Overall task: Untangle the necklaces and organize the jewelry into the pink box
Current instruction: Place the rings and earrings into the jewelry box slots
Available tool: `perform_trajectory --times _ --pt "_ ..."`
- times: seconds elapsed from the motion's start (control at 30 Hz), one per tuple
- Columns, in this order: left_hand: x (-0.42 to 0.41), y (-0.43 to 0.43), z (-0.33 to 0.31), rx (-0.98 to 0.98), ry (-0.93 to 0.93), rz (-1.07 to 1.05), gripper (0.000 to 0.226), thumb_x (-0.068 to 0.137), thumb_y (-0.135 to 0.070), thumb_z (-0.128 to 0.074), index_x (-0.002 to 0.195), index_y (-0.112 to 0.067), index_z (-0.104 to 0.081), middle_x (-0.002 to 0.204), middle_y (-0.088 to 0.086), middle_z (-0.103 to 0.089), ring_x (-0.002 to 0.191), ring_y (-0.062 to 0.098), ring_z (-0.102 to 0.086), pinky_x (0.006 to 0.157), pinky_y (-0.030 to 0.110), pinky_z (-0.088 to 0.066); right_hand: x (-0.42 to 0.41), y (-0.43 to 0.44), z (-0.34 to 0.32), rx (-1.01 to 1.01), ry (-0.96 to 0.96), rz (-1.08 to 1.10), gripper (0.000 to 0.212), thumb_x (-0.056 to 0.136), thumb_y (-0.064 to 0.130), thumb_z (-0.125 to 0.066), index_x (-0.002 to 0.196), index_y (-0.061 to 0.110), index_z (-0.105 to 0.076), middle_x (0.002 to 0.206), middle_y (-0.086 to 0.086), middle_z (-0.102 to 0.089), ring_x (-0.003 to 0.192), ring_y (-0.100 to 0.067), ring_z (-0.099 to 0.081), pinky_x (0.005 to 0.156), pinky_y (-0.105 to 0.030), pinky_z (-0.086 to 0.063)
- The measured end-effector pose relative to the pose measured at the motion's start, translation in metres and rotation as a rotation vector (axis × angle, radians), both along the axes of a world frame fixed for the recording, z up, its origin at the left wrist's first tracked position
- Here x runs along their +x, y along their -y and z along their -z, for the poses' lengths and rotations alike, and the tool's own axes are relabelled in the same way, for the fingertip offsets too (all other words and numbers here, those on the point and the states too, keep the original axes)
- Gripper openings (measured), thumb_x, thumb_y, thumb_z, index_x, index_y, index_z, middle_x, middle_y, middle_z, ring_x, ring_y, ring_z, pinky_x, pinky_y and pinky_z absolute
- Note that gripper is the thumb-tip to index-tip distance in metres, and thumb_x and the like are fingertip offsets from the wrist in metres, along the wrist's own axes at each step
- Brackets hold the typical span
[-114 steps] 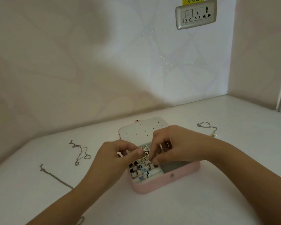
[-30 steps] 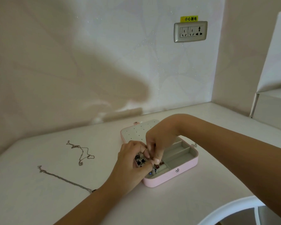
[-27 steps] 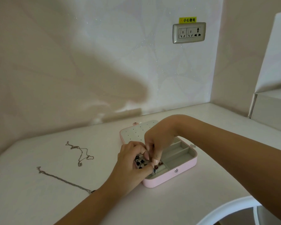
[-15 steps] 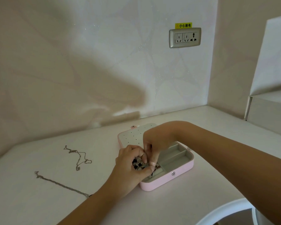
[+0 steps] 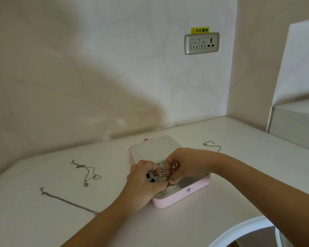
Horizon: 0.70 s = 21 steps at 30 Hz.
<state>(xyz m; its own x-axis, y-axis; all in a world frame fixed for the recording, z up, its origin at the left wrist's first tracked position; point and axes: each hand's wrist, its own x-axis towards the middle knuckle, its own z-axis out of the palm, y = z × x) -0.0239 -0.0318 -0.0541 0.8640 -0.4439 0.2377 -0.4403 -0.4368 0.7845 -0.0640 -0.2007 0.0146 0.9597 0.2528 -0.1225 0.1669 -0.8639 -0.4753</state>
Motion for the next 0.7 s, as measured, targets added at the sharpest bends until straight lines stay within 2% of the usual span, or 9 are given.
perform_trajectory --times 0.1,0.2,0.3,0.37,0.47,0.53,0.6,0.7 --pt "-0.001 0.002 -0.003 0.009 -0.035 -0.013 0.031 0.038 -0.048 -0.061 0.068 -0.046 -0.058 0.1 -0.015 -0.054 0.102 0.021 -0.053 0.082 0.03 -0.044 -0.003 -0.003 0.005 0.032 0.016 0.074 0.01 0.078 0.021 -0.073 0.077 0.028 -0.065 0.067 0.013 -0.051 0.061 -0.001 -0.045 0.058 -0.016 -0.034" --pt "-0.002 0.002 -0.007 0.023 -0.047 -0.008 0.031 0.038 -0.048 -0.062 0.068 -0.047 -0.058 0.099 -0.015 -0.055 0.1 0.024 -0.056 0.088 0.039 -0.048 -0.004 -0.009 0.014 0.083 0.035 0.164 0.01 0.074 0.02 -0.071 0.071 0.026 -0.064 0.064 0.011 -0.053 0.061 -0.004 -0.047 0.057 -0.017 -0.035" --pt "-0.004 0.003 -0.01 0.042 -0.055 -0.012 0.031 0.037 -0.047 -0.061 0.068 -0.049 -0.058 0.1 -0.015 -0.056 0.101 0.022 -0.055 0.087 0.038 -0.047 -0.004 -0.012 0.026 0.103 0.115 0.24 0.013 0.07 0.025 -0.071 0.063 0.027 -0.059 0.064 0.008 -0.056 0.061 -0.007 -0.051 0.054 -0.019 -0.038" --pt "-0.005 0.004 -0.01 0.039 -0.066 -0.018 0.033 0.036 -0.046 -0.06 0.068 -0.05 -0.058 0.099 -0.013 -0.056 0.101 0.024 -0.056 0.085 0.037 -0.047 -0.005 -0.014 0.031 0.129 0.152 0.267 0.013 0.069 0.027 -0.071 0.064 0.026 -0.06 0.064 0.007 -0.056 0.06 -0.008 -0.051 0.053 -0.02 -0.039" --pt "-0.006 0.005 -0.012 0.033 -0.077 -0.022 0.028 0.041 -0.041 -0.065 0.066 -0.05 -0.058 0.099 -0.015 -0.056 0.103 0.023 -0.055 0.089 0.039 -0.047 -0.008 -0.013 0.03 0.178 0.14 0.252 0.009 0.073 0.024 -0.07 0.069 0.026 -0.062 0.064 0.007 -0.056 0.059 -0.007 -0.051 0.054 -0.02 -0.042" --pt "-0.006 0.005 -0.012 0.035 -0.088 -0.018 0.026 0.045 -0.039 -0.067 0.067 -0.05 -0.059 0.099 -0.014 -0.057 0.104 0.024 -0.054 0.091 0.041 -0.047 -0.011 -0.007 0.024 0.232 0.131 0.246 0.011 0.078 0.019 -0.067 0.074 0.028 -0.064 0.069 0.011 -0.057 0.06 -0.001 -0.049 0.055 -0.013 -0.039" --pt "-0.006 0.005 -0.011 0.014 -0.141 -0.027 0.03 0.041 -0.041 -0.068 0.069 -0.046 -0.061 0.101 -0.006 -0.06 0.103 0.029 -0.058 0.092 0.048 -0.048 -0.013 0.009 0.019 0.305 0.199 0.317 0.017 0.084 0.015 -0.063 0.075 0.03 -0.065 0.075 0.014 -0.058 0.062 0.002 -0.048 0.055 -0.01 -0.035" --pt "-0.006 0.007 -0.012 0.02 -0.181 -0.038 0.035 0.037 -0.04 -0.066 0.07 -0.047 -0.062 0.105 -0.003 -0.059 0.101 0.032 -0.061 0.092 0.049 -0.049 -0.009 0.049 0.021 0.296 0.407 0.546 0.026 0.088 0.006 -0.054 0.08 0.028 -0.065 0.087 0.011 -0.062 0.073 -0.003 -0.053 0.066 -0.018 -0.04"
